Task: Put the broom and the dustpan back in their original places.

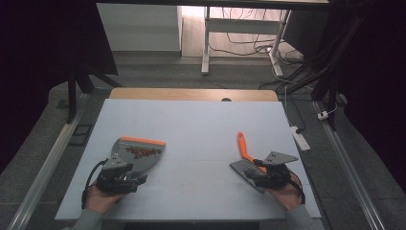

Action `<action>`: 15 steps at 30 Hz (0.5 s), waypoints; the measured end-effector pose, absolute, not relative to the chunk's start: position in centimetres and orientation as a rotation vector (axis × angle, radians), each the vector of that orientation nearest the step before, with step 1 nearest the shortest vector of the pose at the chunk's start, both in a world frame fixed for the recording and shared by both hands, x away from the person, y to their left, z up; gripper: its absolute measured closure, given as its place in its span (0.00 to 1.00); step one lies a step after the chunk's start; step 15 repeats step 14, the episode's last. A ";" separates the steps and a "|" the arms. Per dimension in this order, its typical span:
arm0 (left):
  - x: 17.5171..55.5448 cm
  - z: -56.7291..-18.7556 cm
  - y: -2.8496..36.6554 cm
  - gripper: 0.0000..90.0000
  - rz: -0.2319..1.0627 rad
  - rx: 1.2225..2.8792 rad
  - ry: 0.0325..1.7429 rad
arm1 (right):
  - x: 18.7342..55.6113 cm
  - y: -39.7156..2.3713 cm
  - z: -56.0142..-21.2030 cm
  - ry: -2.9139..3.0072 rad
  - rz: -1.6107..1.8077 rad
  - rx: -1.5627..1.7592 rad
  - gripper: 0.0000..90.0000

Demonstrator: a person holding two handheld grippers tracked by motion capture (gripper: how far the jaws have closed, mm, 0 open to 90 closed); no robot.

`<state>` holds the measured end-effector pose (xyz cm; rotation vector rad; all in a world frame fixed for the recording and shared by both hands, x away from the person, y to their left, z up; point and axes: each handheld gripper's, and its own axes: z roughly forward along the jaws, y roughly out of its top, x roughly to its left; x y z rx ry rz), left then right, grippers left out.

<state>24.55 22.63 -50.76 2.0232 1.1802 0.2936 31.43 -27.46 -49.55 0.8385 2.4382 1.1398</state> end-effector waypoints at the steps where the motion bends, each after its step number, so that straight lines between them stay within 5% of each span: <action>1: 24.6 -50.7 22.6 0.30 0.289 2.021 1.180 | 31.4 -27.4 -49.6 2.439 1.140 0.835 0.45; 15: 24.5 -50.7 23.0 0.29 0.288 2.002 1.197 | 31.4 -27.5 -49.4 2.432 1.168 0.807 0.45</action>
